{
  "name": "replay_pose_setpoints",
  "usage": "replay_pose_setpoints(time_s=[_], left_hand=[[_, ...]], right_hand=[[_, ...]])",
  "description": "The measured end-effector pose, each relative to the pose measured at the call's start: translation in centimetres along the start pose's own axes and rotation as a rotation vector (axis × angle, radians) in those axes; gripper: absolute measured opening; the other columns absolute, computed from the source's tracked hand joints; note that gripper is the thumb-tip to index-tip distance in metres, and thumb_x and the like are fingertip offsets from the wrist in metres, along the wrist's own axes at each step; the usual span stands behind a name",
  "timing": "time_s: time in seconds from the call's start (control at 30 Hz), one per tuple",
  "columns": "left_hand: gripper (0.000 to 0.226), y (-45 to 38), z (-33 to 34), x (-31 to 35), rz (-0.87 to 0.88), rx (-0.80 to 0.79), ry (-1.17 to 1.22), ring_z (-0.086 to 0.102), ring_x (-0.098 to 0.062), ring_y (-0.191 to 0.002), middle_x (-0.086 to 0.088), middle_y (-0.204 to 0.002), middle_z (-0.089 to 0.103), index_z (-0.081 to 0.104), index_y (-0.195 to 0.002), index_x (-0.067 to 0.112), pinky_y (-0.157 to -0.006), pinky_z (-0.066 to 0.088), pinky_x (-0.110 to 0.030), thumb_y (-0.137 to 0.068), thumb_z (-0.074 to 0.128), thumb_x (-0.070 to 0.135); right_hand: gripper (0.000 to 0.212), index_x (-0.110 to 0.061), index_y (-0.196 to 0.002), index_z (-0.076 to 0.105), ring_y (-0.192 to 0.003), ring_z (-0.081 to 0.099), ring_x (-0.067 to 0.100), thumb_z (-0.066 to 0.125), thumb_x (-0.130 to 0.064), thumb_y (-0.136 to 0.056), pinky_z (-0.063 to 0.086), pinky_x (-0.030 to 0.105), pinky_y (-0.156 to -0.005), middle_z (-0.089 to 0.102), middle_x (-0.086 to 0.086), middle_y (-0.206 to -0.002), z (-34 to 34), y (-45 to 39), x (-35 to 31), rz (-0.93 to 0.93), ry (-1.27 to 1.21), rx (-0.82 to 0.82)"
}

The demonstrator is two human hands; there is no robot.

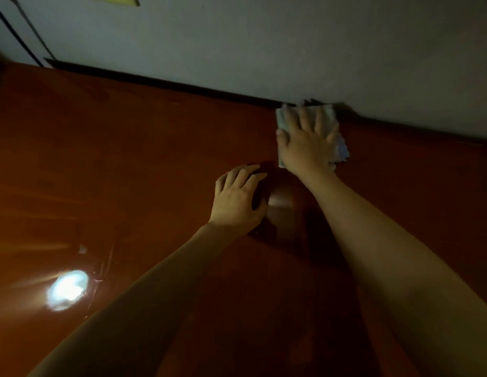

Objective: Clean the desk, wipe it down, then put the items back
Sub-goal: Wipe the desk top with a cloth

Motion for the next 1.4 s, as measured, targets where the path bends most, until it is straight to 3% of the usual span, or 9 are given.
replay_pose_setpoints(time_s=[0.17,0.27,0.47,0.63,0.93,1.07,1.13,1.23,1.4], left_hand=[[0.052,0.4,-0.3,0.1,-0.018,-0.049,-0.059,0.022,-0.018,-0.138,0.003,-0.147,0.034,0.046,-0.135,0.021,-0.11,0.014,-0.035,-0.085,0.057,0.029],[0.048,0.6,-0.2,0.4,-0.044,-0.041,-0.053,0.023,-0.017,-0.136,0.005,-0.145,0.036,0.048,-0.132,0.023,-0.11,0.017,-0.036,-0.085,0.057,0.028],[0.052,0.9,0.4,2.2,-0.112,-0.021,0.01,0.02,-0.015,-0.137,0.006,-0.145,0.033,0.044,-0.135,0.023,-0.112,0.013,-0.037,-0.086,0.058,0.03],[0.056,4.0,0.5,1.8,-0.065,-0.066,0.003,0.018,-0.015,-0.139,0.006,-0.149,0.028,0.038,-0.14,0.023,-0.113,0.012,-0.035,-0.088,0.055,0.031],[0.056,9.3,0.6,-0.6,-0.051,-0.078,-0.04,0.023,-0.017,-0.137,0.005,-0.149,0.031,0.04,-0.14,0.024,-0.11,0.016,-0.034,-0.086,0.054,0.032],[0.062,10.6,1.1,0.4,-0.078,-0.031,-0.001,0.025,-0.019,-0.136,0.004,-0.147,0.034,0.044,-0.137,0.024,-0.11,0.017,-0.037,-0.077,0.043,0.039],[0.061,11.3,1.3,0.6,-0.066,-0.013,0.014,0.027,-0.02,-0.136,0.002,-0.146,0.036,0.046,-0.136,0.022,-0.11,0.017,-0.038,-0.078,0.044,0.038],[0.054,12.8,1.4,0.5,-0.044,-0.032,0.009,0.025,-0.019,-0.137,0.003,-0.147,0.035,0.045,-0.137,0.022,-0.111,0.015,-0.036,-0.084,0.053,0.032],[0.054,16.6,0.9,-0.9,-0.008,-0.082,-0.016,0.025,-0.018,-0.137,0.004,-0.148,0.033,0.043,-0.138,0.022,-0.111,0.016,-0.034,-0.086,0.048,0.034]], right_hand=[[0.055,-0.039,-0.15,0.007,-0.147,-0.001,0.027,0.018,-0.047,-0.097,-0.001,0.058,-0.114,0.005,-0.006,-0.16,1.3,5.7,-0.4,-0.311,0.039,-0.051],[0.056,-0.036,-0.147,0.027,-0.145,0.014,0.026,0.022,-0.048,-0.093,0.005,0.058,-0.113,0.027,-0.004,-0.155,1.6,9.6,3.7,-0.363,0.049,-0.073],[0.054,-0.038,-0.15,0.011,-0.147,0.0,0.023,0.016,-0.048,-0.097,-0.004,0.056,-0.114,0.008,-0.005,-0.16,-0.4,8.7,11.5,0.028,0.003,-0.044],[0.052,-0.033,-0.151,0.002,-0.146,-0.004,0.031,0.015,-0.041,-0.101,-0.002,0.062,-0.113,-0.001,-0.001,-0.16,-1.1,3.1,7.3,0.277,-0.041,0.004],[0.055,-0.039,-0.15,0.001,-0.146,-0.007,0.03,0.022,-0.046,-0.099,-0.005,0.063,-0.111,-0.001,-0.004,-0.16,2.7,13.4,-1.0,-0.149,0.018,-0.071],[0.055,-0.035,-0.145,0.027,-0.143,0.018,0.03,0.03,-0.048,-0.092,0.016,0.066,-0.109,0.03,-0.001,-0.154,4.0,22.2,1.7,-0.287,0.035,-0.097],[0.055,-0.035,-0.144,0.03,-0.141,0.025,0.03,0.029,-0.05,-0.091,0.021,0.067,-0.106,0.035,-0.002,-0.151,3.9,24.7,5.0,-0.215,0.065,-0.093],[0.059,-0.037,-0.149,0.017,-0.145,0.008,0.028,0.015,-0.052,-0.092,0.004,0.063,-0.111,0.017,-0.003,-0.158,3.1,25.0,8.5,0.045,0.029,-0.074],[0.053,-0.034,-0.151,0.002,-0.145,-0.008,0.032,0.018,-0.043,-0.101,-0.004,0.065,-0.111,0.0,0.0,-0.16,2.4,20.0,4.7,0.4,-0.096,0.002]])
Point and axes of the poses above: each hand's wrist, its own y-axis away from the middle knuckle, its own z-axis out of the palm, x = y × z, the point moved 1 cm from there along -y, towards the middle knuckle
